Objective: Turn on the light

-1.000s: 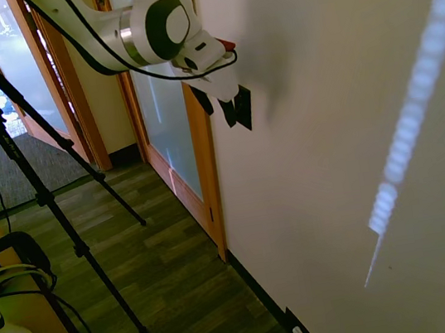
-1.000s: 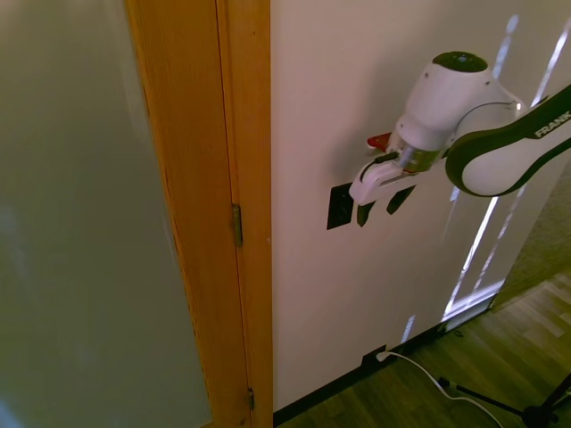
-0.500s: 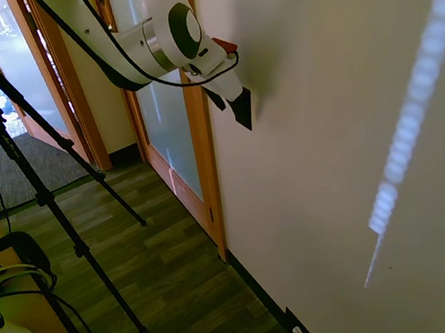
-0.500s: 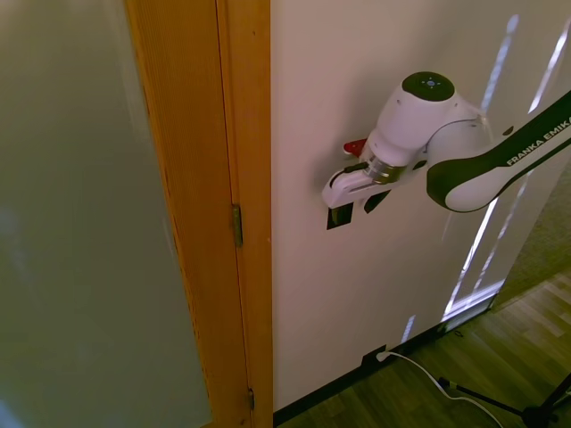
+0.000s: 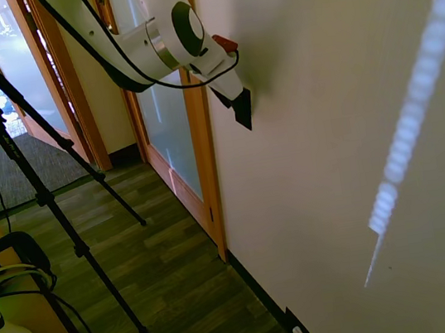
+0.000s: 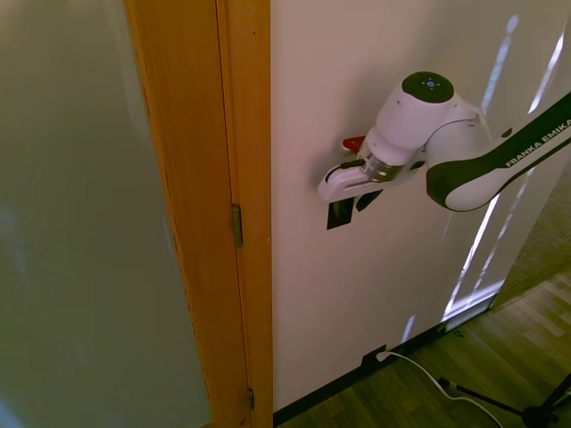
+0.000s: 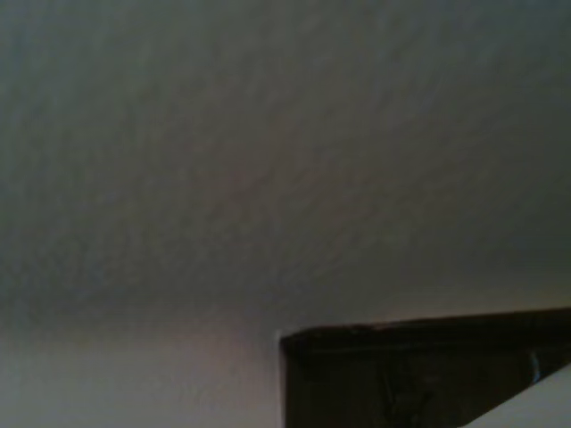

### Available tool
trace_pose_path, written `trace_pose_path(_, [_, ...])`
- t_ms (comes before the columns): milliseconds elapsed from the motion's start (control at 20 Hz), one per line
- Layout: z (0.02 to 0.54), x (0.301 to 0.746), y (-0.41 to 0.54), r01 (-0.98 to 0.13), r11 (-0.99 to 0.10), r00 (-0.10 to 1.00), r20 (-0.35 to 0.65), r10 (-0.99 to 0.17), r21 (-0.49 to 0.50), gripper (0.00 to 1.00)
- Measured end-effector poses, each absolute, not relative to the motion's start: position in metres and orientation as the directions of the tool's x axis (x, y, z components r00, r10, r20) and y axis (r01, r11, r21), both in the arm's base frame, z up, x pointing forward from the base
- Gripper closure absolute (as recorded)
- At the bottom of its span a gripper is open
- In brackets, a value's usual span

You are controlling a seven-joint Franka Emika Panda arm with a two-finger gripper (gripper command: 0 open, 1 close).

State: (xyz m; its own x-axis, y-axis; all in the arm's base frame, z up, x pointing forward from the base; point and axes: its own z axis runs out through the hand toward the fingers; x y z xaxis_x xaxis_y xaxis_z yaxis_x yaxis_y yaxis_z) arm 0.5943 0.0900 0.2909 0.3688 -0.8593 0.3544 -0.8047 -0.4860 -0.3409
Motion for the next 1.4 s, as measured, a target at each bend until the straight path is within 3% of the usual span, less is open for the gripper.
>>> trace_pose_path(750, [0.273, 0.609, 0.088, -0.817, -0.463, 0.354, 0.334, -0.873, -0.343, 1.0])
trace_pose_path(1100, [0.304, 0.584, 0.07, -0.741, -0.446, 0.335, 0.299, -0.893, -0.501, 1.0])
trace_pose_path(1150, [0.311, 0.582, 0.067, -0.739, -0.447, 0.329, 0.308, -0.892, -0.504, 0.0])
trace_pose_path(1400, [0.315, 0.573, 0.068, -0.716, -0.467, 0.353, 0.308, -0.884, -0.519, 0.0])
